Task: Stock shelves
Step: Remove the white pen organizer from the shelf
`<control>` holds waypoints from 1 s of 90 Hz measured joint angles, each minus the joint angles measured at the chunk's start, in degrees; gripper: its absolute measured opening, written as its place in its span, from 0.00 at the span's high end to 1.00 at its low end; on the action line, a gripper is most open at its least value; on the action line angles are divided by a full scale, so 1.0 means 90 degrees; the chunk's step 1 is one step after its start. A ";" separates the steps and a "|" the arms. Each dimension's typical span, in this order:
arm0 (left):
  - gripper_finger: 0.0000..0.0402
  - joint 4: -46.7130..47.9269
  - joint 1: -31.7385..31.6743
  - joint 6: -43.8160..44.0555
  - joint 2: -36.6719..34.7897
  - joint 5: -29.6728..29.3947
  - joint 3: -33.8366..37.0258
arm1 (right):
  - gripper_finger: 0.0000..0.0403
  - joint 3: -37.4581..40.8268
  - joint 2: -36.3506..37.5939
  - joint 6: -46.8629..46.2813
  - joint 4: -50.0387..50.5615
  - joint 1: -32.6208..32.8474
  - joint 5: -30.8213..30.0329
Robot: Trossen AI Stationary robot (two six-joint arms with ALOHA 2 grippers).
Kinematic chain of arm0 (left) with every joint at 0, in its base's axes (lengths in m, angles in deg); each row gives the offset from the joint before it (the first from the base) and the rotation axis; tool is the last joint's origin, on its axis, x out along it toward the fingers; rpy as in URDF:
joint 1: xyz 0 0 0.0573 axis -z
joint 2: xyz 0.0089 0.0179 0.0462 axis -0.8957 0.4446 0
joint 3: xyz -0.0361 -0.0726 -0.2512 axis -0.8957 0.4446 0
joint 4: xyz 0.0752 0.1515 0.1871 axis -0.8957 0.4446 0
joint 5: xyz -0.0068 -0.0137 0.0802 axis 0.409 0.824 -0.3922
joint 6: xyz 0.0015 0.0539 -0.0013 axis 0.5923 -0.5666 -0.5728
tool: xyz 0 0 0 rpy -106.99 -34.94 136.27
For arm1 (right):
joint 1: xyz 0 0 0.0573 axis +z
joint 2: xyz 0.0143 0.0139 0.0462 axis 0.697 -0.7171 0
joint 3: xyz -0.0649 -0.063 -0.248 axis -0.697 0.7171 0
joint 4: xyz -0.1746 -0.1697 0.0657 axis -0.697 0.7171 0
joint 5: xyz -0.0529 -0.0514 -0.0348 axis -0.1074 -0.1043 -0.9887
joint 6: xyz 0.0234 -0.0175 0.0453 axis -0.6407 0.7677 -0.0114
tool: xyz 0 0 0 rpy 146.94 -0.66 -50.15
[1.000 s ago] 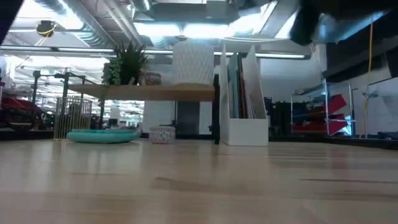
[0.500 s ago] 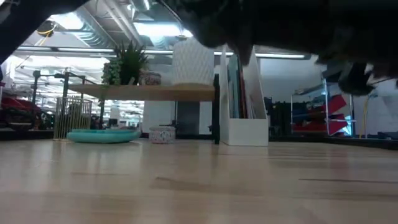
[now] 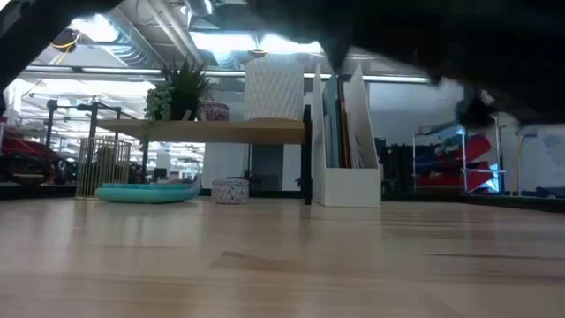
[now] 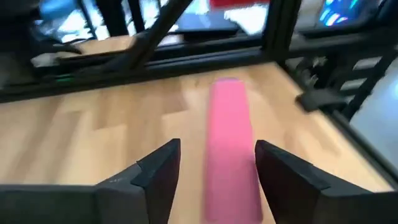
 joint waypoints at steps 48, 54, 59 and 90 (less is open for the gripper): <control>0.51 0.8044 0.0192 0.1125 -0.3714 -0.3738 -0.0005 | 0.49 0.0948 -0.0012 -0.1241 0.0158 -0.0321 0.0176; 0.51 0.8234 -0.0264 0.0672 -0.3966 -0.3685 -0.0002 | 0.49 0.1019 -0.0012 -0.1385 0.0150 -0.0410 0.0230; 0.51 0.8302 -0.0675 0.0159 -0.4150 -0.3418 -0.0002 | 0.49 0.1045 -0.0012 -0.1446 0.0148 -0.0473 0.0302; 0.51 0.8033 -0.2914 -0.1540 -0.4162 -0.2494 0.0007 | 0.49 0.1047 -0.0012 -0.1634 0.0154 -0.0580 0.0636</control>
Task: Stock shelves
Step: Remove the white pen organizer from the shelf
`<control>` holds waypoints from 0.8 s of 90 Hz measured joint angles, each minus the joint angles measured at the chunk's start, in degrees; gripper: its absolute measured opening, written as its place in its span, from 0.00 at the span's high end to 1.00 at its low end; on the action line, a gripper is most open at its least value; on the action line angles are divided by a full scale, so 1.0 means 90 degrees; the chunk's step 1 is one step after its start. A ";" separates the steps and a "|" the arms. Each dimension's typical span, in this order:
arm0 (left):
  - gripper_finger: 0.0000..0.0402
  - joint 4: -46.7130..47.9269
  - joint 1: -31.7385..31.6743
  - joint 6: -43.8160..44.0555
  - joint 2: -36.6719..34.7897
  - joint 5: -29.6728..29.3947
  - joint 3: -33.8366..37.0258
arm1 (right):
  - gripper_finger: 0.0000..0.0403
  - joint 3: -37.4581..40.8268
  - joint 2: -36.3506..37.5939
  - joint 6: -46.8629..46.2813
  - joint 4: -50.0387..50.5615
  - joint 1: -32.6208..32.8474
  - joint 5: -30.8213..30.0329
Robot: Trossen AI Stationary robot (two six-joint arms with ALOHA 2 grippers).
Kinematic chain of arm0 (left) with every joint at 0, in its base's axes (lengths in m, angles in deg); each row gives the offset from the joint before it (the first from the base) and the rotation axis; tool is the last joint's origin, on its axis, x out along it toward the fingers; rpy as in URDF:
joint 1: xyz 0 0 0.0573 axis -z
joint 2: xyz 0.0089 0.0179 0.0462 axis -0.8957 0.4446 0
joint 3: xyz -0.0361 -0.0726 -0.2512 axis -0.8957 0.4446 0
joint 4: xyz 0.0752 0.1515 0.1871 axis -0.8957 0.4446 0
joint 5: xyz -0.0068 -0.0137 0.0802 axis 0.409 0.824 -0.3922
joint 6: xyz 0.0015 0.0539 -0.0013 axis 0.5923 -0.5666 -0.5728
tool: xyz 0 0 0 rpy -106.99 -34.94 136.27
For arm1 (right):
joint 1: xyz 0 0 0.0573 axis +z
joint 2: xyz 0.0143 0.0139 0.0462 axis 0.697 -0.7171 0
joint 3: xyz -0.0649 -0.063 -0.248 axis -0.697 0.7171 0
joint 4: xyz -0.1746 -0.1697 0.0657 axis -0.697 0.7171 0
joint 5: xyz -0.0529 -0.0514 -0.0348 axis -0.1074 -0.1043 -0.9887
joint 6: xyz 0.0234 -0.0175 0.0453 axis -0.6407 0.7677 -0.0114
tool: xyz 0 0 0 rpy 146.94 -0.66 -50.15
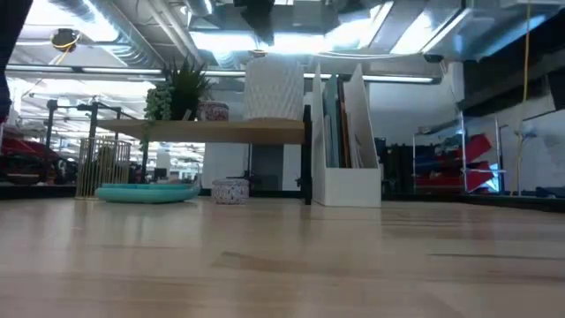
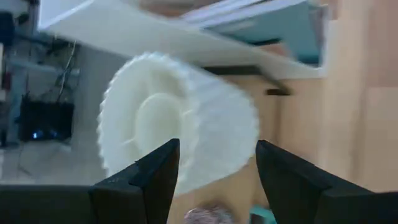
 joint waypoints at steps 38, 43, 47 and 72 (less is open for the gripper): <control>0.67 0.0138 -0.0685 0.0562 0.0209 0.1354 -0.0002 | 0.49 -0.0002 0.0000 -0.0001 0.0007 0.0000 0.0049; 0.75 0.0180 -0.0640 0.0564 0.0229 0.1326 -0.0007 | 0.49 -0.0003 0.0000 -0.0001 0.0007 0.0000 0.0049; 0.81 0.0191 -0.0604 0.0562 0.0238 0.1295 -0.0007 | 0.49 -0.0005 0.0000 -0.0001 0.0014 0.0000 0.0051; 0.99 0.0301 -0.0100 0.0575 0.0084 0.0639 0.0005 | 0.49 -0.0005 0.0000 0.0001 0.0041 0.0002 0.0051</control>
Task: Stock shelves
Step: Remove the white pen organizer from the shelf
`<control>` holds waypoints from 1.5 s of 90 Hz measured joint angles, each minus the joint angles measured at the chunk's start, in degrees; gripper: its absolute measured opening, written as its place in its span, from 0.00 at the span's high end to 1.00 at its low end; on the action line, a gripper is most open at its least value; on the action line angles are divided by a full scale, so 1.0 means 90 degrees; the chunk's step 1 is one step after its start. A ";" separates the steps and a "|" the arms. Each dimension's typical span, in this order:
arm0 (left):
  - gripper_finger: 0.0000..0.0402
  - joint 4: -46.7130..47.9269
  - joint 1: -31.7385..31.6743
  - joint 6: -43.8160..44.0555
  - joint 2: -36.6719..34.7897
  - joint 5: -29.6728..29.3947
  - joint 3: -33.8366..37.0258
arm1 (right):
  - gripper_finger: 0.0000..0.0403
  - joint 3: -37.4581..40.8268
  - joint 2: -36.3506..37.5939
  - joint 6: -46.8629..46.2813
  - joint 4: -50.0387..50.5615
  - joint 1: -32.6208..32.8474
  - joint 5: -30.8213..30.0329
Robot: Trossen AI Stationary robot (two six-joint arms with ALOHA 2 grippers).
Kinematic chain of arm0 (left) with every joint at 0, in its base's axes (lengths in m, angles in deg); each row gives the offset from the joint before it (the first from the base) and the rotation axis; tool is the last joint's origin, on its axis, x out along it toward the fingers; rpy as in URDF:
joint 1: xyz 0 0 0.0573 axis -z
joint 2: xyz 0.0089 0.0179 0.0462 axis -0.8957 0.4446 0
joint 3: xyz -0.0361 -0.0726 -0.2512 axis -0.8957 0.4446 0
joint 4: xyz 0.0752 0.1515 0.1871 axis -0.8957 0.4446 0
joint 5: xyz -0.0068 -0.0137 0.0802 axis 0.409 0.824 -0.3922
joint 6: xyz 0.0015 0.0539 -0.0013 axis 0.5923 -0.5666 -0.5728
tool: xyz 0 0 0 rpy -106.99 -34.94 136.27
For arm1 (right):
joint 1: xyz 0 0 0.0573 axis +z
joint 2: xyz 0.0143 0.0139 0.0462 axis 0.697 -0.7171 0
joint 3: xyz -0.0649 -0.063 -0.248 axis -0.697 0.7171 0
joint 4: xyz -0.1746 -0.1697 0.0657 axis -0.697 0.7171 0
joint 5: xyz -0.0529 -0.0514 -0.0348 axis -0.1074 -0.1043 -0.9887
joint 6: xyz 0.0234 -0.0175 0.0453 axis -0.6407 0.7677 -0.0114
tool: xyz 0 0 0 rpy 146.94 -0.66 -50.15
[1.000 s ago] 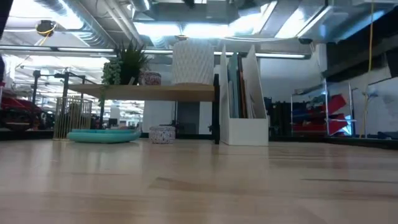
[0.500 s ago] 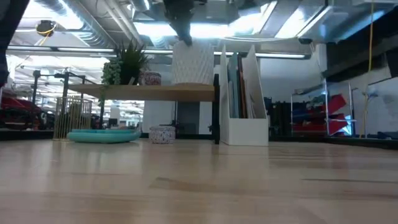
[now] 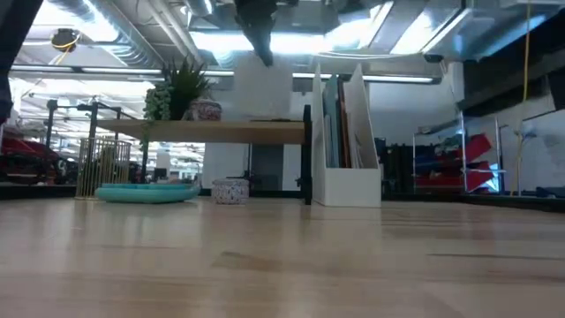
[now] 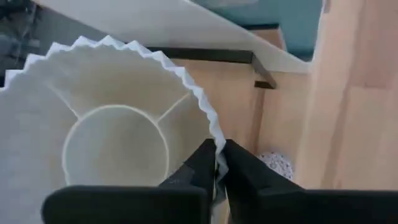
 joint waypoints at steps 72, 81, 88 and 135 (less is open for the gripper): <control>1.00 0.1587 0.6439 0.7346 -0.0033 0.1717 -0.0010 | 0.49 0.0000 0.0002 -0.0002 0.0374 -0.0112 0.0000; 1.00 0.1630 0.7283 0.8817 0.0284 0.1418 -0.0010 | 0.49 0.0000 0.0002 -0.0005 0.0396 -0.0141 0.0002; 1.00 0.1624 0.7850 0.9864 0.0598 0.1122 -0.0010 | 0.49 0.0000 0.0002 -0.0005 0.0398 -0.0141 0.0002; 0.99 0.1959 0.9129 1.2855 0.1974 0.0650 0.0034 | 0.49 0.0000 0.0007 -0.0019 0.0379 -0.0129 0.0004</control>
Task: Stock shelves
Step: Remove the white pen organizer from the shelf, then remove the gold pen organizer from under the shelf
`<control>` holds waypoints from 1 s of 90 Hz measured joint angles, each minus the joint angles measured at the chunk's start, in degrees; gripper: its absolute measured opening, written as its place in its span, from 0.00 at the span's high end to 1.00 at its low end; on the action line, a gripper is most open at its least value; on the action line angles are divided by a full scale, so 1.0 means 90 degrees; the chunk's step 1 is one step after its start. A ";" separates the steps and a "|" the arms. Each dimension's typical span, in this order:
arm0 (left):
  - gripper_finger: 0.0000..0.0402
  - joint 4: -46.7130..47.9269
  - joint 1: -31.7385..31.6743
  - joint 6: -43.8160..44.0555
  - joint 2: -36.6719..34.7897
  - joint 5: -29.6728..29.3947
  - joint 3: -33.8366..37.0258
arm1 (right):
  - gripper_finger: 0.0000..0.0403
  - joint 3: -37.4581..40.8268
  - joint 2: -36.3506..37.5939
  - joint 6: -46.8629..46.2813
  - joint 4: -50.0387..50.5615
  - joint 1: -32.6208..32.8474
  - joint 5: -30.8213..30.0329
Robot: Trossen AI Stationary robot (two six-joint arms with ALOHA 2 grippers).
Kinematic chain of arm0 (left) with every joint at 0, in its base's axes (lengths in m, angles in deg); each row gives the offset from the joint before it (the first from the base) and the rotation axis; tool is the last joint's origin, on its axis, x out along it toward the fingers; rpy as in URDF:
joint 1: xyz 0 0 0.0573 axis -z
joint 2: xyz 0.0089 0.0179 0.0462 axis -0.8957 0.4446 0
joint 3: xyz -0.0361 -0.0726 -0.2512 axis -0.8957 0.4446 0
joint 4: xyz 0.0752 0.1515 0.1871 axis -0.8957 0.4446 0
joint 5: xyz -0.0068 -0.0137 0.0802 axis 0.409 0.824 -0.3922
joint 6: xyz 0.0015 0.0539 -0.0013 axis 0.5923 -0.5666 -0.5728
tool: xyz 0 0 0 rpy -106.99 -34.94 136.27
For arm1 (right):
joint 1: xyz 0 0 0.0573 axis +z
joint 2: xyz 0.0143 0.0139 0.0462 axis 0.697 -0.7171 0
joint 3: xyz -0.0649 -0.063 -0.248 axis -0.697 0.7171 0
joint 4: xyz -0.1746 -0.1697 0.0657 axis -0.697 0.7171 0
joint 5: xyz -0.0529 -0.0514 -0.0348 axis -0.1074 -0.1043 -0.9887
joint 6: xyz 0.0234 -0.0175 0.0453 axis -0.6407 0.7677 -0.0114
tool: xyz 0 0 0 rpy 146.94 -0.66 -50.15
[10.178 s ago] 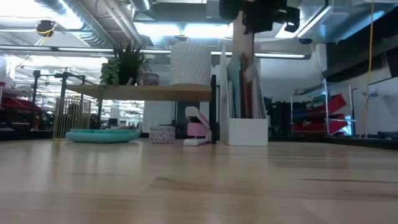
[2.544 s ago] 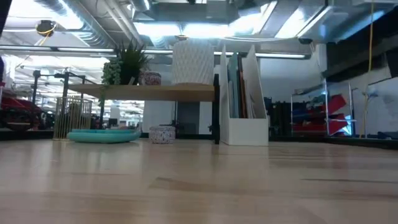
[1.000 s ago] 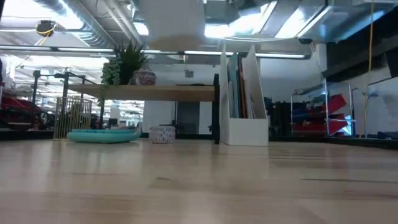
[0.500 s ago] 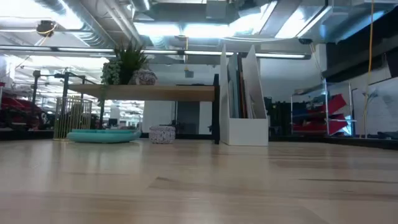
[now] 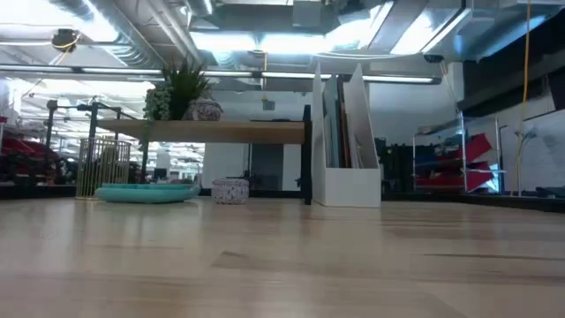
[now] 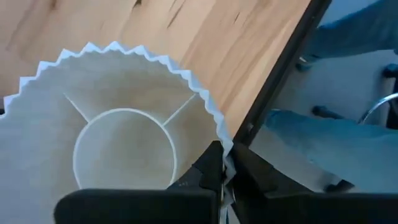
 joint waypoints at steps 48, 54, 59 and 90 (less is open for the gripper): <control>0.90 -0.0058 -0.0068 0.0526 -0.0178 0.0423 0.0736 | 0.49 0.0000 0.0002 -0.0002 -0.0029 0.0000 0.0009; 0.84 -0.0072 -0.0096 0.0499 -0.0314 0.0416 0.0734 | 0.49 0.0000 0.0002 -0.0002 -0.0027 0.0000 0.0018; 0.79 -0.0047 -0.0111 0.0450 -0.0416 0.0416 0.0731 | 0.49 0.0000 0.0002 -0.0002 -0.0029 0.0000 0.0022; 0.67 -0.0057 -0.0971 -0.0991 -0.1533 0.0647 0.0734 | 0.49 0.0000 0.0002 -0.0002 -0.0015 0.0000 0.0047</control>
